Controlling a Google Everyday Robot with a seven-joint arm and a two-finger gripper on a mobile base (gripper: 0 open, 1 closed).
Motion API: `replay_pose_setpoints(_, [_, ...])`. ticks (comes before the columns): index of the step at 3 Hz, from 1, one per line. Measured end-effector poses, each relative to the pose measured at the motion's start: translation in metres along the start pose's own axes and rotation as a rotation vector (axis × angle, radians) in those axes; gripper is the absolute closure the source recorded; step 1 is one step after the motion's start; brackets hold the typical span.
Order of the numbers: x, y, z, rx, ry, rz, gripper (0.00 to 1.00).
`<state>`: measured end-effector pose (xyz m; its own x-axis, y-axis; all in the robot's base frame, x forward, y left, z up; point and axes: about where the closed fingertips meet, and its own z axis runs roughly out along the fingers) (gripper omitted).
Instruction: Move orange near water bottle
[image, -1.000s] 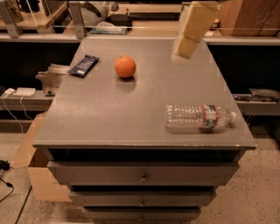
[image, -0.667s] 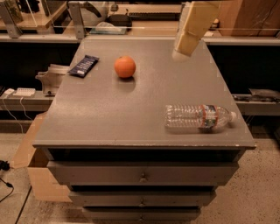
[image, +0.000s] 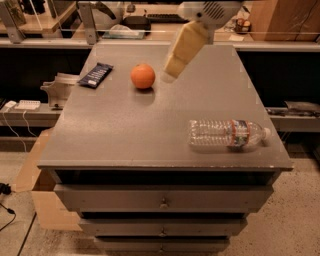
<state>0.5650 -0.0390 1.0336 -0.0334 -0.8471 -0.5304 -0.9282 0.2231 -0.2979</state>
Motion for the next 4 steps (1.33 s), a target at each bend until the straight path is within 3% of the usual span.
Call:
replay_pose_setpoints(1, [-0.019, -0.027, 0.074, -0.031, -0.089, 0.043, 0.0])
replay_pose_setpoints(2, [-0.035, -0.043, 0.145, -0.063, -0.106, 0.055, 0.0])
replay_pose_setpoints(4, [-0.031, -0.055, 0.232, -0.032, -0.011, 0.122, 0.0])
